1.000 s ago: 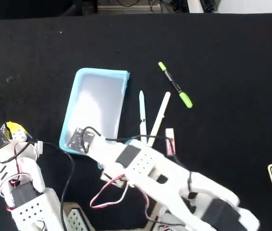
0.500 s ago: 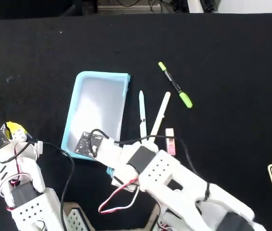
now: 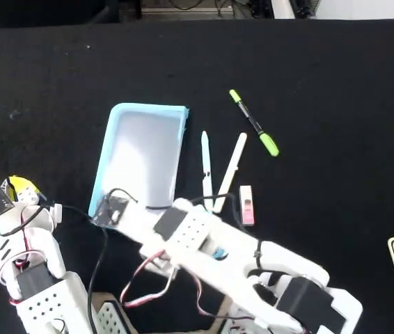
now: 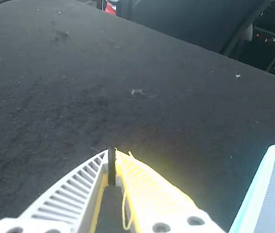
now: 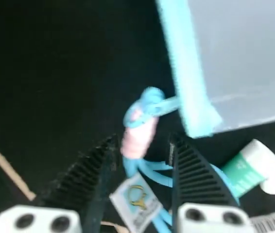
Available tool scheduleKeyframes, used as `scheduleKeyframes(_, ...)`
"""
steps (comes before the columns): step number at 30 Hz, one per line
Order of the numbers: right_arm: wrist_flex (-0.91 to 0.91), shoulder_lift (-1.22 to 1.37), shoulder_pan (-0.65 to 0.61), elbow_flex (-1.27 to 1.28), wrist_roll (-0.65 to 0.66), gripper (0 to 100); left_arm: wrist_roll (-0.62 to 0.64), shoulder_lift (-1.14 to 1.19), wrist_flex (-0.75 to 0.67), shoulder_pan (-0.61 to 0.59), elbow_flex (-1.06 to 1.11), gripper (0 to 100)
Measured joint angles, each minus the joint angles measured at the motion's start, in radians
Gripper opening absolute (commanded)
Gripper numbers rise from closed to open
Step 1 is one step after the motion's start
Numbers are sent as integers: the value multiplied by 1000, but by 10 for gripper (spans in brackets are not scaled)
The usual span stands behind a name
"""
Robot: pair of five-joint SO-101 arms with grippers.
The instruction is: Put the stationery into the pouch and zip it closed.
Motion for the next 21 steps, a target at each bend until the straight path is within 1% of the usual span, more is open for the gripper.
scheduleKeyframes(4, -66, 5, -28, 3, -57, 159, 0, 0, 0, 0, 0, 40)
scheduleKeyframes(9, -155, 5, -29, 87, -61, 159, 0, 0, 0, 0, 0, 40)
scheduleKeyframes(16, -170, 11, 87, 137, -61, 159, 0, 0, 0, 0, 0, 40)
scheduleKeyframes(21, -183, 9, 95, 155, -8, 158, 0, 0, 0, 0, 0, 40)
